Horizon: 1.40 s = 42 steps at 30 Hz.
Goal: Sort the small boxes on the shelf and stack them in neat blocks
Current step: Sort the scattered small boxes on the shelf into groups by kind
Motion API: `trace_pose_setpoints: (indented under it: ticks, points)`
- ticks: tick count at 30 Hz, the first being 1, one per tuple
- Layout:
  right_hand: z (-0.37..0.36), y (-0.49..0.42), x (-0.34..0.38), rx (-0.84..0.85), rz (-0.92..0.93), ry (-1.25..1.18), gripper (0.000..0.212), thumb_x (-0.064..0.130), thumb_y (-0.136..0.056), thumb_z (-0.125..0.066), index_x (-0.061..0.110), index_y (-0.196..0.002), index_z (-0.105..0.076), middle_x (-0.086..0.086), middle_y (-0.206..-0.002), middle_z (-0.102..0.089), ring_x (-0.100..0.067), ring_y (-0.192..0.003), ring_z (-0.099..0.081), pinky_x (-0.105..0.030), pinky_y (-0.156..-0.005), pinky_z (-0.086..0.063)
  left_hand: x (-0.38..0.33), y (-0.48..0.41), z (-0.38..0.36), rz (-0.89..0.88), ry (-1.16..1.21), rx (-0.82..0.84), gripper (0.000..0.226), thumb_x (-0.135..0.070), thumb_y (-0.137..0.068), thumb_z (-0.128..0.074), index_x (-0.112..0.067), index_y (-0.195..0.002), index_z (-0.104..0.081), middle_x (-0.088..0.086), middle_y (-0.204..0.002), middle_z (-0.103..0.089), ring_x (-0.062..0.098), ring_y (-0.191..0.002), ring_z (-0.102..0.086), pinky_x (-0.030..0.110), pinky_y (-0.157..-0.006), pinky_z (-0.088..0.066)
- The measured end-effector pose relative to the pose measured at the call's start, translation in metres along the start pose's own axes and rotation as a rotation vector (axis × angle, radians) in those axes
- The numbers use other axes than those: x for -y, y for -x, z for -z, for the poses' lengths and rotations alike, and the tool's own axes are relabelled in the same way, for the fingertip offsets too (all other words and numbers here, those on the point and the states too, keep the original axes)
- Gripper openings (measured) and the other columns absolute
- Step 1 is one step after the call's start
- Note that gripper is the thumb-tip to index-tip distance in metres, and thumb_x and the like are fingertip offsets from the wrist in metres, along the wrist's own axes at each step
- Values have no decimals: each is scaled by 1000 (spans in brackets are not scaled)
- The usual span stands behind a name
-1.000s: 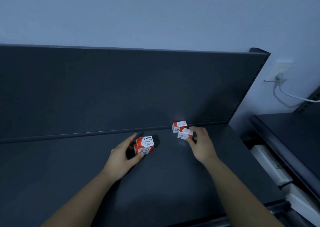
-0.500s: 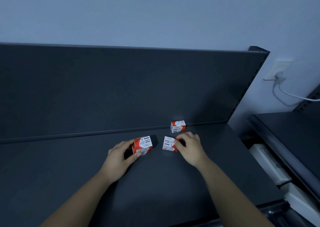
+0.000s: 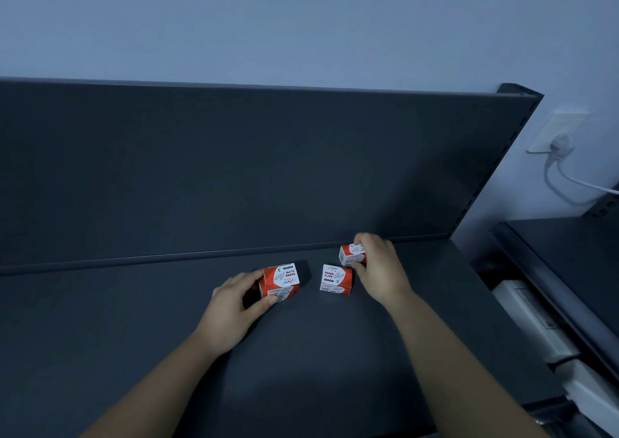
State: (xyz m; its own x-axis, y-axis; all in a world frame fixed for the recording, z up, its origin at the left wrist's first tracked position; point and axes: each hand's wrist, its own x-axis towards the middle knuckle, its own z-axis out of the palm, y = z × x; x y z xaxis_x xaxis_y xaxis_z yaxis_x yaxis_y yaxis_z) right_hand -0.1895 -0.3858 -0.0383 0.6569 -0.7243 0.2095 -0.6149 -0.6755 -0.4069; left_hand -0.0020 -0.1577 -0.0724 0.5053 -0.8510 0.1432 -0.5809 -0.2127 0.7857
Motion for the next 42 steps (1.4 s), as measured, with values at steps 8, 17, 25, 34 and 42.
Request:
trace_pose_setpoints:
  ticks: [8, 17, 25, 34, 42]
  points:
    - [33, 16, 23, -11, -122, -690, 14, 17, -90, -68, 28, -98, -64, 10, -96, -70, -2, -88, -65, -16, -79, -49, 1, 0, -1, 14, 7, -2, 61, -70, -75, -54, -41, -129, -55, -26, -109, -61, -1, -109, -53, 42, -103, -41]
    - [0, 31, 26, 57, -159, -575, 15, 28, -96, -60, 23, -108, -69, 10, -104, -59, -2, -98, -59, -14, -85, -44, -2, 1, 1, 16, -3, -5, 59, -67, -77, -55, -39, -129, -54, -26, -110, -61, -6, -108, -51, 40, -105, -39]
    - [1, 55, 26, 131, -85, -656, 45, 27, -90, -69, 36, -131, -53, 22, -125, -51, 7, -114, -51, -11, -94, -42, -4, 2, 2, -9, 0, -24, 61, -58, -82, -63, -43, -138, -44, -31, -121, -51, -4, -117, -45, 42, -109, -34]
    - [3, 70, 41, 76, -113, -587, 54, 3, -84, -71, 43, -117, -55, 22, -110, -66, 1, -106, -61, -17, -93, -48, -3, 3, 4, -43, 88, 25, 45, -39, -87, -66, -45, -127, -46, -30, -122, -58, 0, -116, -54, 46, -105, -40]
    - [-4, 104, 77, -3, -193, -693, 51, 0, -80, -75, 33, -117, -61, 19, -112, -68, -2, -106, -65, -19, -94, -49, 5, 13, 26, -61, 212, 112, 47, -24, -87, -70, -46, -124, -51, -25, -117, -63, 4, -112, -58, 33, -99, -48]
